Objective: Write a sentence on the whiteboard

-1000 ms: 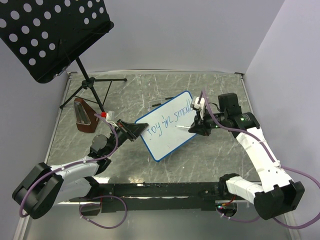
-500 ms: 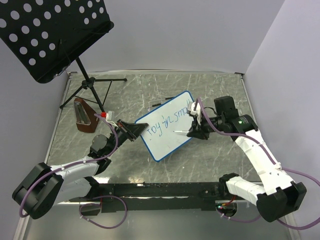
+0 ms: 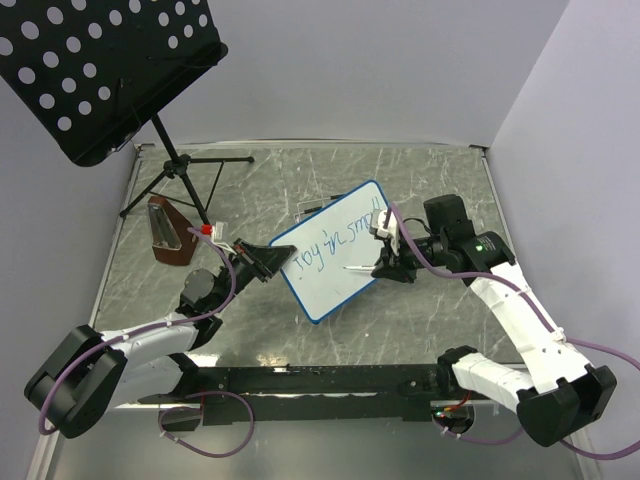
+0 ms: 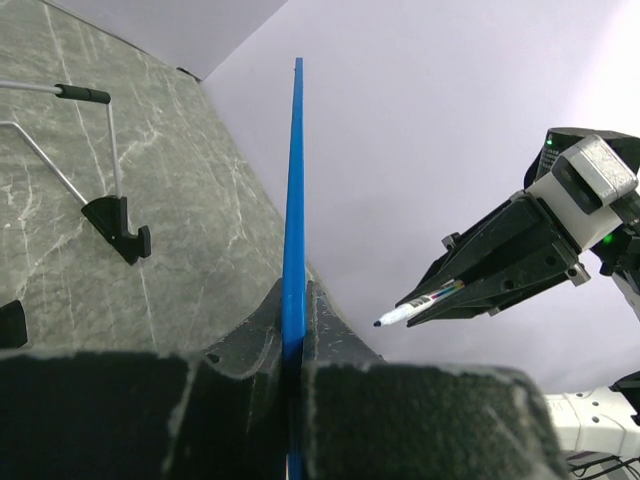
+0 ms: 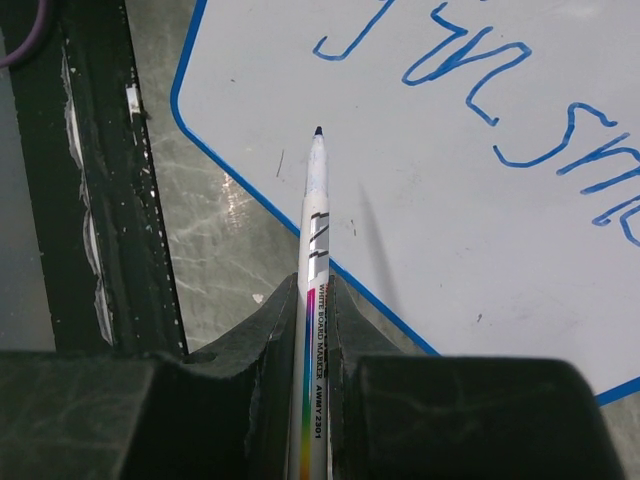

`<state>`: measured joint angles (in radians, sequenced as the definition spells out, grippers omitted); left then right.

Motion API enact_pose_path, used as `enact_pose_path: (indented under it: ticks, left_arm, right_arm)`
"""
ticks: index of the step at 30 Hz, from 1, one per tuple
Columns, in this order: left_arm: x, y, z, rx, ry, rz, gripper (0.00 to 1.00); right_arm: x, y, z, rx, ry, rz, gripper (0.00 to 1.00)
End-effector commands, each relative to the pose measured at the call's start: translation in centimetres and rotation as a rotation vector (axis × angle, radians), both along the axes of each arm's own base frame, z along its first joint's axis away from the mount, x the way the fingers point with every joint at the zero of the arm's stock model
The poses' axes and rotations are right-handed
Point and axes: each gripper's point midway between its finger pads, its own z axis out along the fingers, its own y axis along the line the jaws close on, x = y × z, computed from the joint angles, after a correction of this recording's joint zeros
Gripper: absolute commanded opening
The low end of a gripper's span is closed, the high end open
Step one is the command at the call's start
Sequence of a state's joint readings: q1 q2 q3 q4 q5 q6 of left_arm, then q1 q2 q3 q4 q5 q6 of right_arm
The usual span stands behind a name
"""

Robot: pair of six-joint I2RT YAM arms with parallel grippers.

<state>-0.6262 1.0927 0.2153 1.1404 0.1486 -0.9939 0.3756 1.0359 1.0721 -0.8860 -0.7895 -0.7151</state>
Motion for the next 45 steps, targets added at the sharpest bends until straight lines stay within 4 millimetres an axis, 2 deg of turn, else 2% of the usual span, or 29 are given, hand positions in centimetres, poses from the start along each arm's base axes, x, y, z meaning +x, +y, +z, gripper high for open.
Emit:
enact_pose_path:
  ticks: [1, 11, 19, 24, 34, 45]
  left_arm:
    - [-0.7, 1.1, 6.1, -0.180, -0.135, 0.012, 0.01]
    - [-0.1, 0.7, 7.0, -0.202, -0.142, 0.007, 0.01]
    - [0.1, 0.7, 7.8, -0.212, -0.153, 0.016, 0.01]
    - [0.1, 0.9, 8.3, -0.212, -0.168, 0.024, 0.01]
    - [-0.1, 0.9, 8.5, -0.216, -0.182, 0.019, 0.01]
    - [-0.2, 0.9, 8.4, -0.231, -0.176, 0.012, 0.01]
  right_arm:
    - [-0.4, 0.1, 0.3, -0.011, -0.049, 0.029, 0.00]
    - [-0.3, 0.6, 1.1, -0.012, -0.069, 0.034, 0.00]
    - [0.3, -0.1, 1.5, -0.036, -0.109, -0.024, 0.00]
    - [0.8, -0.6, 2.6, -0.052, -0.150, -0.061, 0.00]
    - [0.2, -0.2, 3.6, -0.018, -0.135, -0.039, 0.00]
    - [-1.0, 0.6, 2.5, 0.003, -0.078, 0.014, 0.00]
